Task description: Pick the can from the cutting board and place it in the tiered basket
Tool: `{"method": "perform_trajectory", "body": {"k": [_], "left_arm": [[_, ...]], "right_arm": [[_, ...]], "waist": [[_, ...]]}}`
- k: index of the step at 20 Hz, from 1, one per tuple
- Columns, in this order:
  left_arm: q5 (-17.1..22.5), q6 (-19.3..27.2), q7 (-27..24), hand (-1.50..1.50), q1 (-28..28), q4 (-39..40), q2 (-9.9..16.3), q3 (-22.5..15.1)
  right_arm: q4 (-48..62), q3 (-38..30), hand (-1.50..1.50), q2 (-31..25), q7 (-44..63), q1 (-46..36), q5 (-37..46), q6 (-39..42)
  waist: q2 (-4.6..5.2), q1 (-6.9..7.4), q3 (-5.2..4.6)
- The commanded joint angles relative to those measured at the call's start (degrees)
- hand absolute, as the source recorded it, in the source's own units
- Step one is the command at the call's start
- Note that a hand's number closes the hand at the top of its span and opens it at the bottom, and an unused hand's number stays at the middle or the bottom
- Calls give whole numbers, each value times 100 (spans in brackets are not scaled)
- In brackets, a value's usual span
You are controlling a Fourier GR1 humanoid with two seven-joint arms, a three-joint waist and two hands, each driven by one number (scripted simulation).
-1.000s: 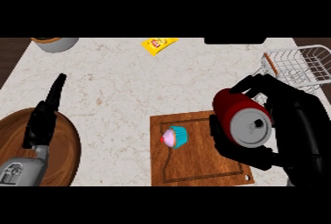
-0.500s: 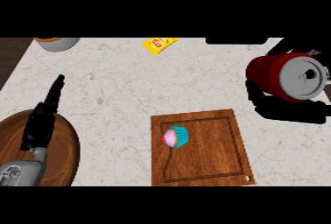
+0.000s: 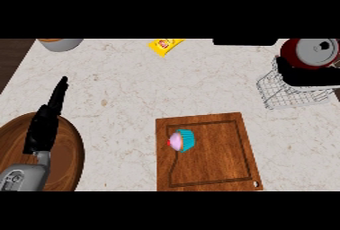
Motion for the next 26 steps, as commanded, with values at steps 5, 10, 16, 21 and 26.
{"method": "perform_trajectory", "body": {"k": [5,10,16,21,26], "left_arm": [[-173,-43,159,0,-158,99,-109,74],[-47,-271,305,0,-55,-178,-3,211],[-69,-411,370,0,-42,-339,52,245],[-229,-291,395,0,-122,-115,-108,255],[-259,-320,-22,0,79,-47,-206,262]], "right_arm": [[1588,-380,150,-556,-1051,-452,620,-443],[2916,-508,150,-671,-2128,-750,549,-670],[4179,-833,150,-708,-3099,-956,218,-741],[4514,-914,150,-630,-3492,-672,-5,-440],[5262,-1224,-150,-484,-2862,-1100,-223,-57]], "waist": [[-14,-38,0],[-11,6,1],[4,45,4],[-6,-11,4],[-6,12,1]]}}
